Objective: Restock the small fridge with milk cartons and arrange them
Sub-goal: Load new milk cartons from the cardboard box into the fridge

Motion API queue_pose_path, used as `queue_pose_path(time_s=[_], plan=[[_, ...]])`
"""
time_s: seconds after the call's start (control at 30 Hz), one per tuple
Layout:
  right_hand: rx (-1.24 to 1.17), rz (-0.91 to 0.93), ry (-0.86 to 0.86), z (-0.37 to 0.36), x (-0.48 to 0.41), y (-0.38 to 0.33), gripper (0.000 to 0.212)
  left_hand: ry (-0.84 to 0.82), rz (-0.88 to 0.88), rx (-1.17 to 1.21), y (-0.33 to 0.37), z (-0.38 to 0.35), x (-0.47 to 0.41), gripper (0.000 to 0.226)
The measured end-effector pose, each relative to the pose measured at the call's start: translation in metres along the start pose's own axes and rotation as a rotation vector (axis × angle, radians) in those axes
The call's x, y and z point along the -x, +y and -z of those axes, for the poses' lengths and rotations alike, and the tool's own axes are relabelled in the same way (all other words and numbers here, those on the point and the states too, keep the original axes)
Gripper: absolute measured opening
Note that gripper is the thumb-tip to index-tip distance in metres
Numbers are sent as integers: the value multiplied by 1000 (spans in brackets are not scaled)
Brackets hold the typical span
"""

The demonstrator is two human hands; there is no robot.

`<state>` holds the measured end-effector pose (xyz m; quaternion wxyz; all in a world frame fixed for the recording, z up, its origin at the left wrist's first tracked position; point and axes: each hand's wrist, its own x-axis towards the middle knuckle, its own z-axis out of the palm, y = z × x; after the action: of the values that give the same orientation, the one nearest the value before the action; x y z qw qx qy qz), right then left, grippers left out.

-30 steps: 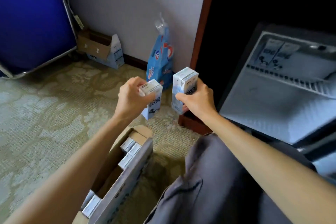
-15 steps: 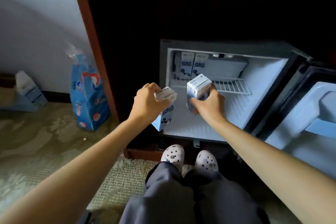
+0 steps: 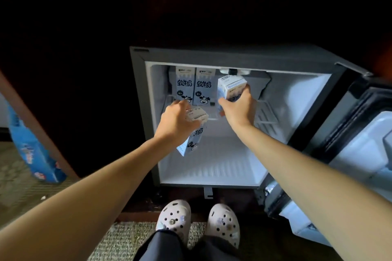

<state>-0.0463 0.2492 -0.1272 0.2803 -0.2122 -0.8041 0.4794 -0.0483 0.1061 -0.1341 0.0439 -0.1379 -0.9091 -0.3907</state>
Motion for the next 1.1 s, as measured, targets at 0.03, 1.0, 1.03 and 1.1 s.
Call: queue_pose_path(time_s=[0.03,1.0,1.03,1.1], plan=[[2,-5,-3,-3,-5,3,40,1,5,5,0,-2,-3,37],[251,-6,-191,-54,-73,62,33,-36,-101,40,-22,-30,-29,31],[247,-10,-199,-54,-74,64,33,-34,-105,39,-22,-30,-29,31],[207,-42,-227,-50,-74,65,33,-19,-98,48,-22,-30,-25,31]])
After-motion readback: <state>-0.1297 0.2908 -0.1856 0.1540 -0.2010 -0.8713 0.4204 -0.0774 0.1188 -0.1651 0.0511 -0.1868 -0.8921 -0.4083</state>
